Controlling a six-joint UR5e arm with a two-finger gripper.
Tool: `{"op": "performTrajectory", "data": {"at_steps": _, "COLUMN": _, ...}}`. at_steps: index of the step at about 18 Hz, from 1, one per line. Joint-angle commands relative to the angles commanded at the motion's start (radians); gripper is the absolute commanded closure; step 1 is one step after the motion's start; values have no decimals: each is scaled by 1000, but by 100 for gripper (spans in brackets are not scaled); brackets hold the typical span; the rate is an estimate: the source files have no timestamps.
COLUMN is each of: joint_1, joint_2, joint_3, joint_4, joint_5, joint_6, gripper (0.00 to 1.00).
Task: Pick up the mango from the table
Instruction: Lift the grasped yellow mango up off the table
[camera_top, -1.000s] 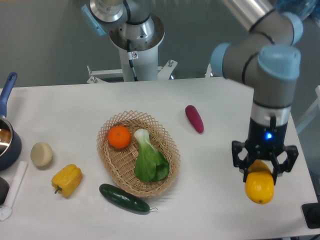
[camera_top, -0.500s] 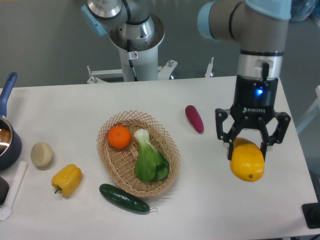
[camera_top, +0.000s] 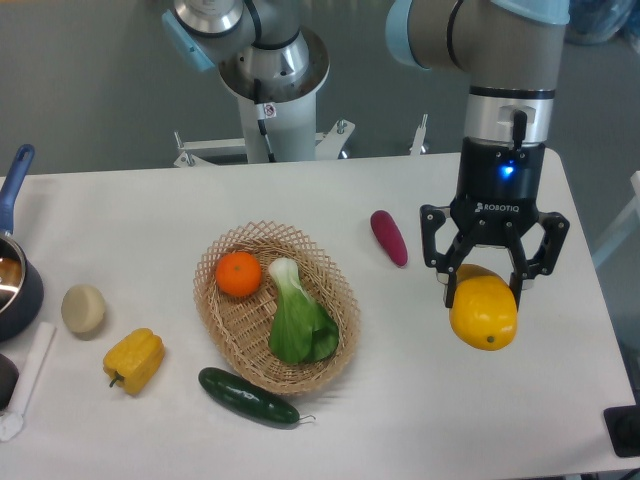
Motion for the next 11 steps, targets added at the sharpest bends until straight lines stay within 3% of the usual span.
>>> {"op": "performTrajectory", "data": {"at_steps": 11, "joint_1": -8, "joint_2": 3, "joint_3": -35, "joint_4": 6, "joint_5": 2, "joint_6": 17, "gripper": 61}}
